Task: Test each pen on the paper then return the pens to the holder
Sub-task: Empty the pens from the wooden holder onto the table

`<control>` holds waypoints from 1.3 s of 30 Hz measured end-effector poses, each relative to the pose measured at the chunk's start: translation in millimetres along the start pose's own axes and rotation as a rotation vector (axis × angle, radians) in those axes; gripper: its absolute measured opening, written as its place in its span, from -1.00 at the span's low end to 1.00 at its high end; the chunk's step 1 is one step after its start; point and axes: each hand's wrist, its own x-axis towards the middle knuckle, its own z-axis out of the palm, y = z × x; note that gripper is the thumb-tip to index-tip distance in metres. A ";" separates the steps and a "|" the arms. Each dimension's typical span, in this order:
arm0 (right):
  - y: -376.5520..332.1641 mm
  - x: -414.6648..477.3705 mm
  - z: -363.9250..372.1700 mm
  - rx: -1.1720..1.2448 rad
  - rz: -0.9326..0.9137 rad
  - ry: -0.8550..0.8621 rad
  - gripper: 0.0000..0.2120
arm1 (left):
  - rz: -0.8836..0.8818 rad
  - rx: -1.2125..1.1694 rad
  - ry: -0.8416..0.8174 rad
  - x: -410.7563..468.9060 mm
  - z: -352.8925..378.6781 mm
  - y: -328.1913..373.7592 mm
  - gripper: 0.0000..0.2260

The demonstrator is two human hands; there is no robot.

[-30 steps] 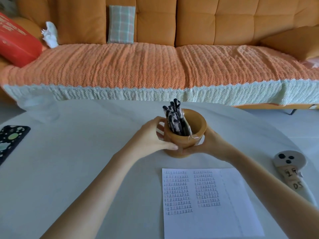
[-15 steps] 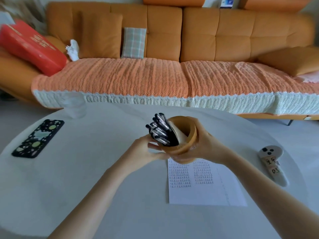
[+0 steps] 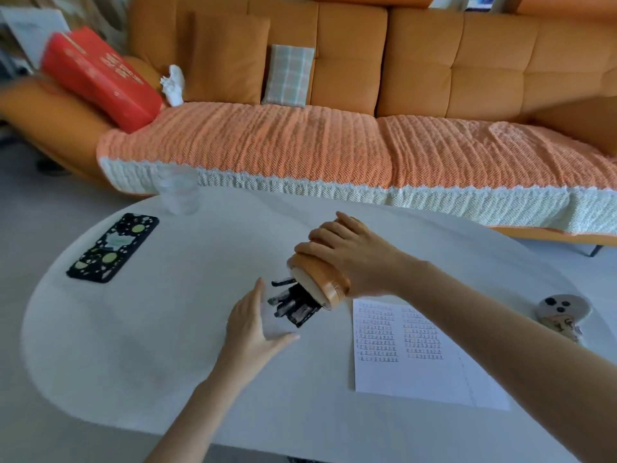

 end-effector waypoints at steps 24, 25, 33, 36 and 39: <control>8.8 8.4 11.4 -0.148 -0.063 0.036 -0.22 | 0.106 0.139 0.140 -1.5 13.4 -8.0 0.10; 9.1 9.1 10.2 -0.143 -0.053 0.043 -0.21 | 0.107 0.136 0.148 -1.3 13.2 -7.7 0.09; 12.1 6.5 7.0 -0.143 -0.039 0.096 -0.29 | 0.153 0.150 0.189 -0.3 13.9 -6.4 0.01; 15.1 3.8 9.0 -0.167 -0.065 0.088 -0.25 | 0.181 0.167 0.209 -0.6 14.3 -6.8 -0.02; 21.0 4.5 8.2 -0.155 -0.026 0.126 -0.26 | 0.188 0.190 0.201 -0.2 13.9 -7.5 -0.03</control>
